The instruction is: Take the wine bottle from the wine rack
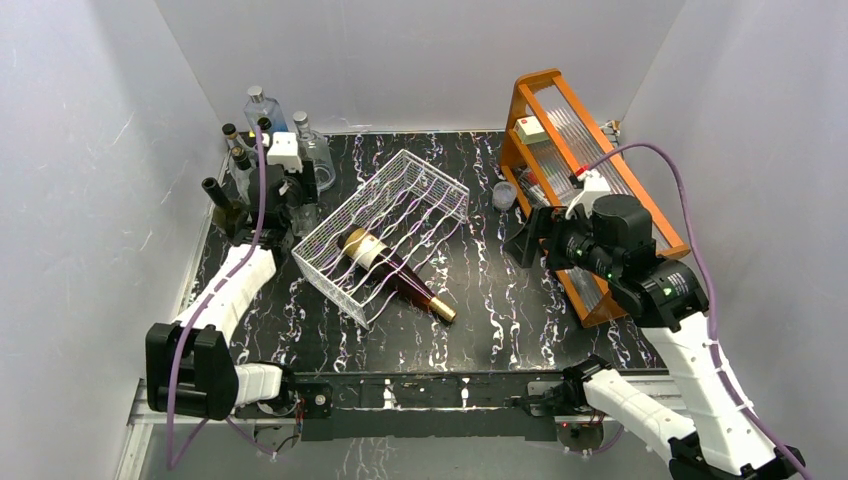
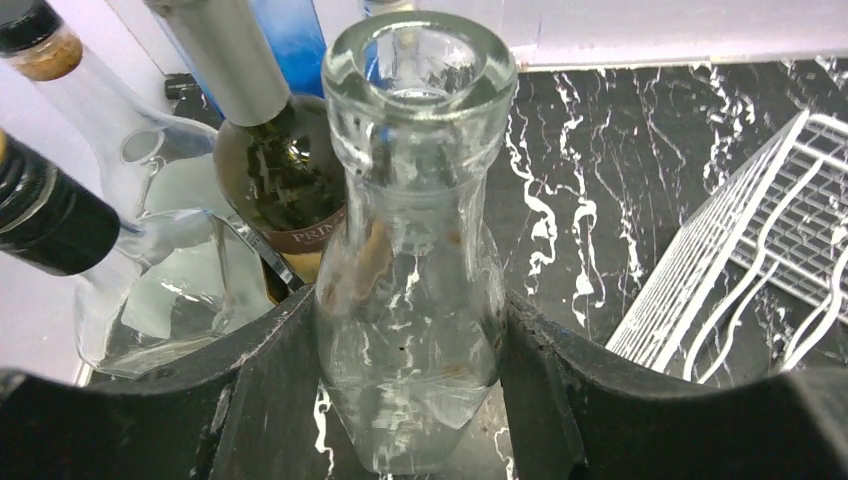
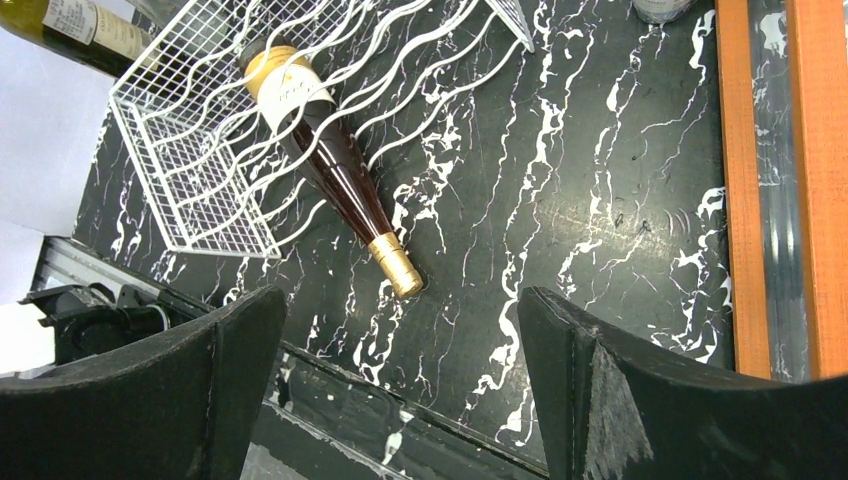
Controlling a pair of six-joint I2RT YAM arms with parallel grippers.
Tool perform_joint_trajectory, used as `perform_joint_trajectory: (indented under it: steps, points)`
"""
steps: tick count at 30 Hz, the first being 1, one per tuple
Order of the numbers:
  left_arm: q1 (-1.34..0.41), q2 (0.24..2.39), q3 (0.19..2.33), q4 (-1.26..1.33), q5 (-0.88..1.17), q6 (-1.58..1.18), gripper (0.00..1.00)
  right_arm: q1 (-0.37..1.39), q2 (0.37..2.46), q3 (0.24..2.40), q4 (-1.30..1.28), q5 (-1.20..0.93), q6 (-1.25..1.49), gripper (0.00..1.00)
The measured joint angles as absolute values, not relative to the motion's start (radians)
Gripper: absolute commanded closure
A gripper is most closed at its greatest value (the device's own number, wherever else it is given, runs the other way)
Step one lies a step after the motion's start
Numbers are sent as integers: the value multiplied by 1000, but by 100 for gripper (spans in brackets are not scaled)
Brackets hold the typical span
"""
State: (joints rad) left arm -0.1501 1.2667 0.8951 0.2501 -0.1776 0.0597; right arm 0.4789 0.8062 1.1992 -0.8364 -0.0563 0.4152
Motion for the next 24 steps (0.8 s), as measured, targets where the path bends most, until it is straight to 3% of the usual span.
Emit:
perform_joint_trajectory:
  steps: [19, 24]
  points:
    - [-86, 1293, 610, 700, -142, 11, 65, 479, 778, 1162, -780, -120, 452, 2]
    - [-85, 1316, 604, 710, -151, 7, 55, 479, 778, 1151, -764, -142, 467, 2]
